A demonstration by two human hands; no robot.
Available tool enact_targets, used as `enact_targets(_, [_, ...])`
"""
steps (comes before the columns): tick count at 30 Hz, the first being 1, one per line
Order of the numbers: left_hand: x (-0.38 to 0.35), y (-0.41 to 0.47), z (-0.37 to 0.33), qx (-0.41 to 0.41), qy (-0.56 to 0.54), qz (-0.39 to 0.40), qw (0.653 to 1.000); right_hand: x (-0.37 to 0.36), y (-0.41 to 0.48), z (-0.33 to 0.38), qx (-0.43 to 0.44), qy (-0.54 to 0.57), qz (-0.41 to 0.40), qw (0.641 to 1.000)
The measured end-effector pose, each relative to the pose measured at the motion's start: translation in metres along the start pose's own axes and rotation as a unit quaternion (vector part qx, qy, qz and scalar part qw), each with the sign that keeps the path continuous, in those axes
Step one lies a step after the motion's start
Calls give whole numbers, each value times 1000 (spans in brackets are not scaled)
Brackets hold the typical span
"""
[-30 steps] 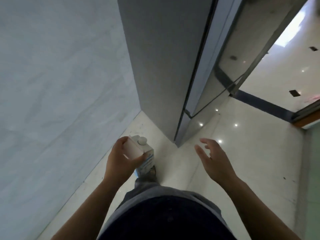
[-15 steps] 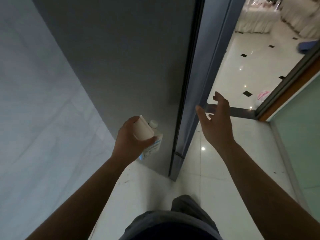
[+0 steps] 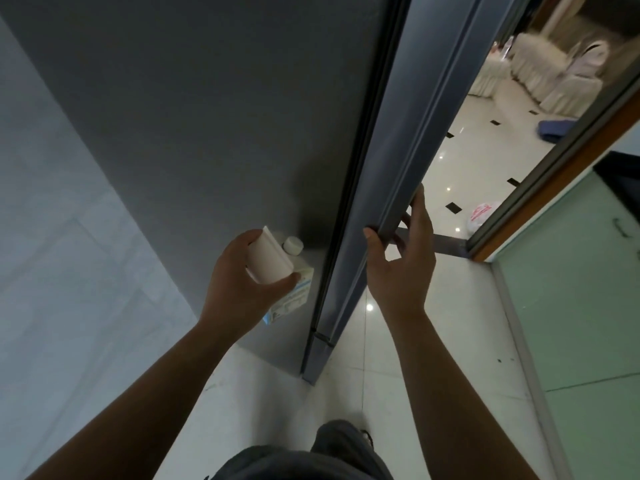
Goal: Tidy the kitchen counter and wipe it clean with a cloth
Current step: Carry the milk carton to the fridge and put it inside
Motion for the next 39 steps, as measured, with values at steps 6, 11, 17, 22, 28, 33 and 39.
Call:
enact_targets(6, [-5, 3, 0, 10, -6, 5, 1000, 3, -2, 2, 44, -2, -24, 999])
enact_targets(11, [-7, -3, -7, 14, -12, 10, 1000, 3, -5, 4, 73, -28, -29, 996])
enact_targets(17, [-8, -12, -21, 18, -1, 6, 1000, 5, -4, 2, 68, -9, -20, 997])
enact_targets(22, [-18, -26, -36, 29, -10, 0, 1000, 42, -4, -13, 76, 11, -21, 997])
enact_targets(28, [-63, -38, -68, 14, -1, 16, 1000, 128, 5, -40, 13, 17, -51, 998])
enact_targets(33, [-120, -45, -119, -13, -32, 81, 996, 208, 17, -77, -87, 63, -102, 989])
enact_targets(39, [-184, -51, -185, -41, -59, 136, 988, 290, 59, -109, -110, 65, -69, 989])
Point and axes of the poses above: each hand's wrist, its own y-axis towards the middle knuckle, its own x-axis out of the back of the hand, z = x × y, the point moved 9 cm from there along y, towards the middle knuckle, and after that the axes turned 10 degrees about y, right-handed, at the moved point
